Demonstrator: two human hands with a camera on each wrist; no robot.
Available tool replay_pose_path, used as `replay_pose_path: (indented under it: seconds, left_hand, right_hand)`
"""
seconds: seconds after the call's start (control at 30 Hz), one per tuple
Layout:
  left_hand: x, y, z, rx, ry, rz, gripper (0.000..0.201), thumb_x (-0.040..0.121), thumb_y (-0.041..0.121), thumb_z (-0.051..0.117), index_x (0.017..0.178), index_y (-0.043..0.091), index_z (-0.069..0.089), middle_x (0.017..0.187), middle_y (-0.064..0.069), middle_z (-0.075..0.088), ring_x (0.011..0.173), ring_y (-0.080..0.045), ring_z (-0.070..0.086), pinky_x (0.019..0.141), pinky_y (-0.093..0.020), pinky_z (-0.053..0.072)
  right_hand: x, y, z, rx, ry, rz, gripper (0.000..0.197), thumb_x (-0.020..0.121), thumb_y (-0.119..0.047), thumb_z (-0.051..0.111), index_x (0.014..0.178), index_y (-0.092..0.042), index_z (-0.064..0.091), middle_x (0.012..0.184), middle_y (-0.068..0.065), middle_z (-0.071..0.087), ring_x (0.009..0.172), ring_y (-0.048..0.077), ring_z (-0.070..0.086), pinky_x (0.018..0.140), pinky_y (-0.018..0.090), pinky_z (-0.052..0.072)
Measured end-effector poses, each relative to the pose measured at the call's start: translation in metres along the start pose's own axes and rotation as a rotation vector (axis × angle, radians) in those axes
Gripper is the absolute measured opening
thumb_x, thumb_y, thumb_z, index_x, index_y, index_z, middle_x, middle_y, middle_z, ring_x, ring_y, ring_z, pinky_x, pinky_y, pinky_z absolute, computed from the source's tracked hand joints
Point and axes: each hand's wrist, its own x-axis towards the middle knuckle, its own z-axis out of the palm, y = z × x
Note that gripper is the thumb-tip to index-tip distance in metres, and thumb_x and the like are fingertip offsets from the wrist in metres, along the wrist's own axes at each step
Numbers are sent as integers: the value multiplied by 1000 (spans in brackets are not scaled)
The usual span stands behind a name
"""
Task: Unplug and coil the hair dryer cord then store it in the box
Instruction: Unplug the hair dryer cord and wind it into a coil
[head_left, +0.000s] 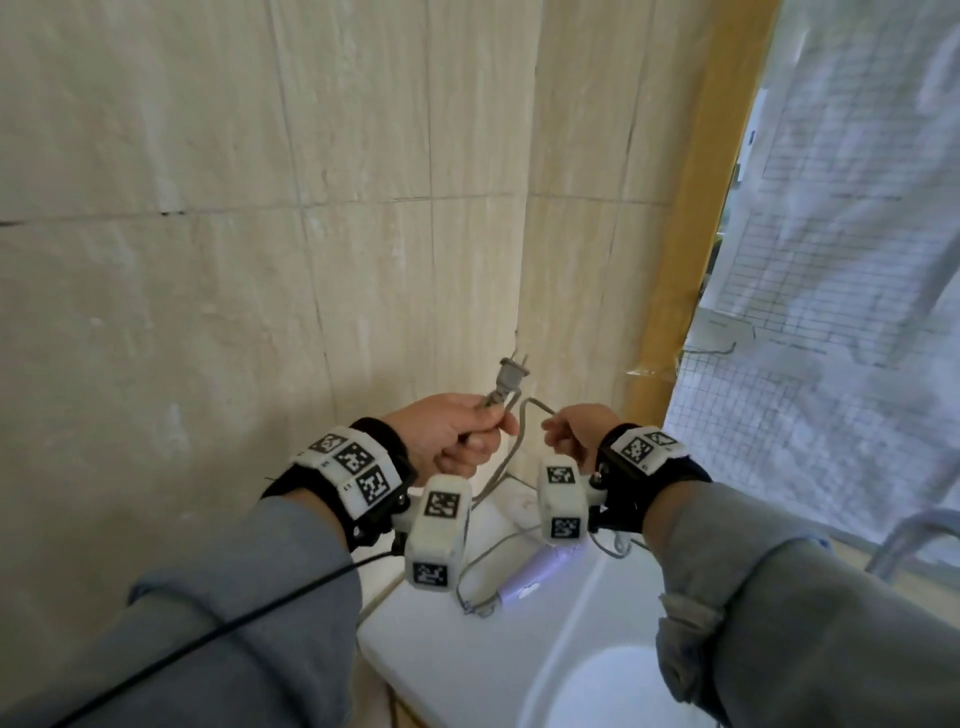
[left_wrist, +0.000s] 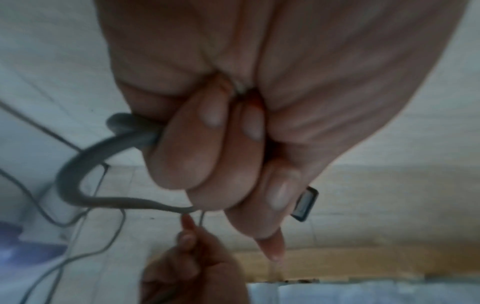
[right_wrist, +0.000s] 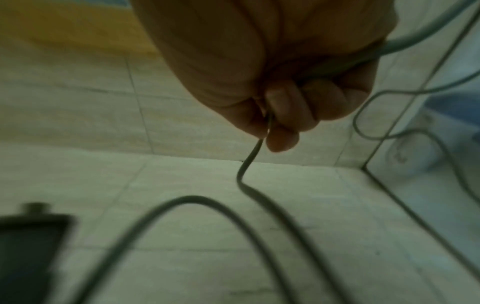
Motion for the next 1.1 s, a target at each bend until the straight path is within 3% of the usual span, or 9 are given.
replay_pose_path:
  seconds: [0.2,0.37,0.47,0.53,0.6,0.7,0.9,0.97,1.1]
  left_hand:
    - [11,-19,7,246,149,9,30,101,15,34,80,10,55,66,5,71,50,-6,58,43,-15,36]
    - [21,-28,9,99,235,66,23,100,15,38,88,11,57,90,-3,64,79,-14,62,63,-18,53]
    - [27,-30,14,11,238,110,28,100,12,36,83,11,59,80,-4,65,72,-13,63,73,-25,50]
    - [29,-30,16,-19,241,128,30,100,11,35,80,11,57,73,-5,62,64,-12,61,70,-26,48]
    - [32,-30,18,-16,253,142,30,100,10,33,79,10,56,64,-3,59,55,-11,58,59,-22,48]
    - [34,-29,21,-1,287,160,27,101,11,31,85,11,52,45,6,60,38,-1,57,41,-14,46]
    - [36,-28,20,-116,391,141,28,100,18,34,77,13,49,61,-1,48,51,-12,46,44,-20,47]
    - [38,-24,17,-251,392,137,31,100,25,34,73,14,46,48,4,42,41,-9,38,46,-22,41]
    - [35,-10,14,-486,355,121,46,96,47,36,63,16,46,35,7,36,28,-7,31,41,-18,36]
  right_hand:
    - [-14,-15,2,263,-63,16,29,97,-9,38,74,1,52,34,7,56,27,16,52,34,16,43]
    - [-19,-12,8,254,-131,-12,27,95,-25,48,70,-14,49,33,-6,58,63,14,54,83,30,46]
    - [-29,-13,9,297,-183,15,34,96,-32,45,68,-14,47,30,-6,55,34,6,57,49,20,48]
    - [-38,-12,7,284,-190,29,38,95,-29,50,65,-6,48,32,6,54,25,17,52,33,15,42]
    - [-39,-9,9,332,-240,50,35,94,-24,54,66,-3,50,36,9,56,25,19,53,32,18,45]
    - [-38,-6,16,416,-252,52,23,90,-16,60,70,-4,57,58,7,60,38,16,59,41,20,53]
    - [-36,-1,17,396,-205,-96,2,84,-16,66,85,-14,65,80,2,60,71,13,51,56,23,47]
    - [-32,4,17,298,-177,-147,10,83,-24,68,86,-19,60,88,-1,56,79,13,48,64,23,40]
    - [-28,22,21,74,-418,-133,33,90,-42,53,109,-15,60,111,-2,63,103,14,55,76,24,38]
